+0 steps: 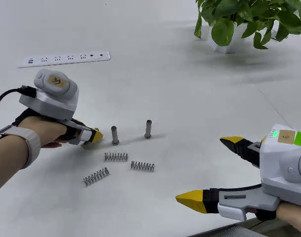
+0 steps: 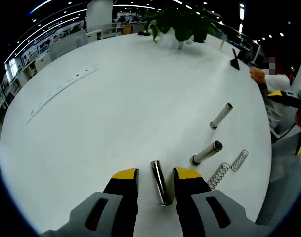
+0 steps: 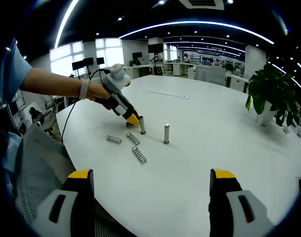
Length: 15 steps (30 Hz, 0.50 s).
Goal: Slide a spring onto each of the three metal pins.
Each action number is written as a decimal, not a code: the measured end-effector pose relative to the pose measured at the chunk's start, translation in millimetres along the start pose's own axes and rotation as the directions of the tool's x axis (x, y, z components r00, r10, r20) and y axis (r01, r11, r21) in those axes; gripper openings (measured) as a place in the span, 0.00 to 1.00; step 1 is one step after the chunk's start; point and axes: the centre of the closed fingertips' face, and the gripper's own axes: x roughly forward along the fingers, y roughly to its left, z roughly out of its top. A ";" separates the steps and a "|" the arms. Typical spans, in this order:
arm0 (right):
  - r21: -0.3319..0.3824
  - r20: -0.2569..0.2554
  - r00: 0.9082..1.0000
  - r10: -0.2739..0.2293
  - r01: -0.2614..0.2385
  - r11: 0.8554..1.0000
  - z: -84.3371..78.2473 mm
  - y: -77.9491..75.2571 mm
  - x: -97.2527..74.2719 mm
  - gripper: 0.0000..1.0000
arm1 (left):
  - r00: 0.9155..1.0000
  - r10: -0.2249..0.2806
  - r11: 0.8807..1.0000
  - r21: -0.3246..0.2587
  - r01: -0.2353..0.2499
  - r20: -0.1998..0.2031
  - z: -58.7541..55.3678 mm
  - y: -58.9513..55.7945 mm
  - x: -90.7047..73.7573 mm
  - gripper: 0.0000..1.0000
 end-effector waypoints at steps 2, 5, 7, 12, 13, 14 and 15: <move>0.002 0.003 1.000 0.001 -0.001 1.000 0.5 0.2 -0.1 0.99 | 1.000 0.016 0.999 0.050 -0.015 -0.026 0.3 0.9 -0.4 0.28; 0.002 0.005 1.000 0.001 -0.001 1.000 0.8 0.2 0.1 0.99 | 0.998 0.031 0.995 0.098 -0.025 -0.055 0.0 0.7 -0.2 0.27; 0.004 0.006 1.000 0.001 -0.001 1.000 0.8 0.6 0.6 0.99 | 0.995 0.044 0.991 0.128 -0.033 -0.085 -0.7 1.9 0.1 0.26; 0.001 0.001 1.000 0.008 -0.008 1.000 0.4 3.5 1.7 0.99 | 0.989 0.039 0.989 0.147 -0.017 -0.144 0.2 -0.7 1.2 0.24; -0.001 0.000 1.000 0.010 -0.010 1.000 0.4 4.3 2.0 0.99 | 0.986 0.041 0.988 0.154 -0.016 -0.163 0.2 -0.2 1.2 0.23; -0.001 -0.001 1.000 0.011 -0.011 1.000 0.3 4.7 2.2 0.99 | 0.984 0.040 0.988 0.157 -0.013 -0.171 0.6 0.0 2.1 0.22; -0.001 -0.002 1.000 0.011 -0.011 1.000 0.2 5.0 2.3 0.99 | 0.982 0.041 0.987 0.162 -0.011 -0.184 0.9 0.7 2.3 0.21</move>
